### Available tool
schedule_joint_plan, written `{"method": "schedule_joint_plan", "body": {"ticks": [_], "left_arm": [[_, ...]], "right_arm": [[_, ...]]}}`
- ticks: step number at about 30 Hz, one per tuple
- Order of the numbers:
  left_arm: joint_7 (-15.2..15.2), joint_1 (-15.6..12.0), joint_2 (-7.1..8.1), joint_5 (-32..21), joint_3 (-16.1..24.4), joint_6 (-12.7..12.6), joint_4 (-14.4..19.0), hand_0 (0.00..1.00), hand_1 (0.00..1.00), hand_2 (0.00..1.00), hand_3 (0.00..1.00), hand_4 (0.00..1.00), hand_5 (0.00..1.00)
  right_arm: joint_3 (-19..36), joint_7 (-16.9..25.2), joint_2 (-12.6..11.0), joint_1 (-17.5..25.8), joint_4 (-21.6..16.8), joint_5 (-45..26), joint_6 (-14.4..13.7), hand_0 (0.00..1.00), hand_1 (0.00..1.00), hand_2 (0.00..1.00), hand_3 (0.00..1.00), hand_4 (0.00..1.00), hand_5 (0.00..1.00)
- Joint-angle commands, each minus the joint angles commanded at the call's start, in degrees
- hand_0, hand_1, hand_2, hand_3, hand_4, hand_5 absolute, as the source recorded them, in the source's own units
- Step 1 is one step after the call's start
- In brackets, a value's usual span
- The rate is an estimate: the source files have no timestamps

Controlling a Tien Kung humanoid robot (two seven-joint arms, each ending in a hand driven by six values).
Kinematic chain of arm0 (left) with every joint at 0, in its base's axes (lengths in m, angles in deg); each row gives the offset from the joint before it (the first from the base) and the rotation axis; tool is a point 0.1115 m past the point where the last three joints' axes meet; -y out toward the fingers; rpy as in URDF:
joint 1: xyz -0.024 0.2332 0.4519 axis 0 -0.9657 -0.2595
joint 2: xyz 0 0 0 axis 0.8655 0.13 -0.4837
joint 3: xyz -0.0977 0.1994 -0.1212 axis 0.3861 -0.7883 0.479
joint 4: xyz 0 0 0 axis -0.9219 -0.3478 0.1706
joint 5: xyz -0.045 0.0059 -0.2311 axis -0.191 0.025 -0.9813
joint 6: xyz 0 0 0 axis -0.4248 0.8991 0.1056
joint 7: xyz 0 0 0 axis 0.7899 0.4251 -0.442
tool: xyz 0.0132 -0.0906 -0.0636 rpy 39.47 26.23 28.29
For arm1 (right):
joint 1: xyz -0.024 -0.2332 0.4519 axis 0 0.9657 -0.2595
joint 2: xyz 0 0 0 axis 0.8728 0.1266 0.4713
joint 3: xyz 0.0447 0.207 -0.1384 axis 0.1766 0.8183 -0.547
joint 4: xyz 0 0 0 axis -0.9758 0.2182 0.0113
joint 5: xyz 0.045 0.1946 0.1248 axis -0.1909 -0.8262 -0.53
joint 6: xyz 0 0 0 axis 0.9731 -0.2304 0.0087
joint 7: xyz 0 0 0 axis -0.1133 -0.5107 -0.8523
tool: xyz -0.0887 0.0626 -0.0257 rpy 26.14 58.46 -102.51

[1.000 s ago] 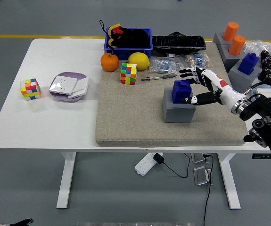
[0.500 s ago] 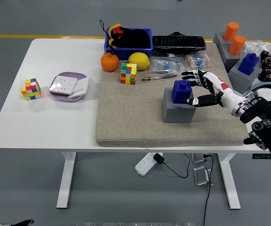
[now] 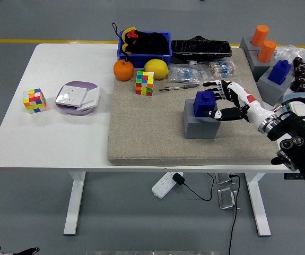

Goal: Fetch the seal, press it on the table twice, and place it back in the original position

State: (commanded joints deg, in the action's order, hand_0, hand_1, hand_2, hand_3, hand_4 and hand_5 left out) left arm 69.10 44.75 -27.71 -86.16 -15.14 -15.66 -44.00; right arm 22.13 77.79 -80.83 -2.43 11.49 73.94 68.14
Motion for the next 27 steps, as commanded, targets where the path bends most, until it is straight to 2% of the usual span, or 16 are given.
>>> {"method": "schedule_joint_plan", "body": {"ticks": [3, 5, 6, 11, 12, 17, 18, 23, 24, 27], "left_arm": [[0.03, -0.04, -0.01, 0.06, 0.07, 0.02, -0.01, 0.813, 0.784, 0.765, 0.799, 0.678, 0.411], [0.0, -0.07, -0.06, -0.04, 0.01, 0.07, -0.01, 0.813, 0.784, 0.765, 0.799, 0.678, 0.411], [-0.05, -0.05, -0.07, -0.13, -0.07, 0.07, 0.0, 0.813, 0.785, 0.765, 0.799, 0.678, 0.41], [-0.22, 0.15, -0.09, -0.46, -0.39, 0.09, 0.04, 0.813, 0.785, 0.765, 0.799, 0.678, 0.41], [-0.19, 0.19, -0.08, -0.4, -0.35, 0.09, 0.04, 0.813, 0.785, 0.765, 0.799, 0.679, 0.41], [-0.11, 0.21, -0.06, -0.23, -0.2, 0.11, 0.04, 0.813, 0.785, 0.765, 0.799, 0.679, 0.41], [-0.07, 0.19, -0.06, -0.16, -0.12, 0.11, 0.03, 0.815, 0.785, 0.765, 0.799, 0.68, 0.409], [-0.03, 0.14, -0.03, -0.11, -0.02, 0.14, 0.01, 0.815, 0.785, 0.765, 0.799, 0.68, 0.409], [-0.06, 0.15, -0.02, -0.16, -0.06, 0.14, 0.01, 0.814, 0.785, 0.765, 0.799, 0.681, 0.408], [-0.14, 0.13, -0.04, -0.42, -0.24, 0.17, 0.01, 0.814, 0.785, 0.765, 0.799, 0.681, 0.408]], "right_arm": [[-0.24, 0.06, 0.02, 0.02, 0.03, -0.07, -0.06, 0.676, 0.58, 0.642, 0.713, 0.863, 0.002], [-0.88, 0.31, 0.05, -0.03, 0.2, -0.23, -0.53, 0.676, 0.58, 0.642, 0.713, 0.863, 0.002], [-1.17, 0.47, 0.06, -0.1, 0.34, -0.3, -0.84, 0.659, 0.562, 0.612, 0.668, 0.849, 0.002], [-2.38, 1.31, 0.11, -0.61, 0.85, -0.68, -2.51, 0.659, 0.562, 0.612, 0.668, 0.849, 0.002], [-2.69, 1.57, 0.08, -0.75, 0.93, -0.84, -2.97, 0.627, 0.526, 0.555, 0.584, 0.794, 0.002], [-4.21, 3.12, 0.01, -1.47, 1.45, -1.9, -5.53, 0.627, 0.526, 0.555, 0.584, 0.794, 0.002], [-4.41, 3.29, 0.01, -1.56, 1.51, -2.05, -5.81, 0.576, 0.486, 0.517, 0.537, 0.742, 0.002], [-5.32, 3.94, 0.0, -1.91, 1.64, -2.88, -6.97, 0.576, 0.486, 0.517, 0.537, 0.742, 0.002], [-5.38, 4.04, 0.0, -1.92, 1.58, -3.01, -7.12, 0.553, 0.455, 0.483, 0.501, 0.73, 0.002], [-5.4, 4.17, -0.12, -1.88, 1.08, -3.23, -7.42, 0.553, 0.455, 0.483, 0.501, 0.73, 0.002]]}}
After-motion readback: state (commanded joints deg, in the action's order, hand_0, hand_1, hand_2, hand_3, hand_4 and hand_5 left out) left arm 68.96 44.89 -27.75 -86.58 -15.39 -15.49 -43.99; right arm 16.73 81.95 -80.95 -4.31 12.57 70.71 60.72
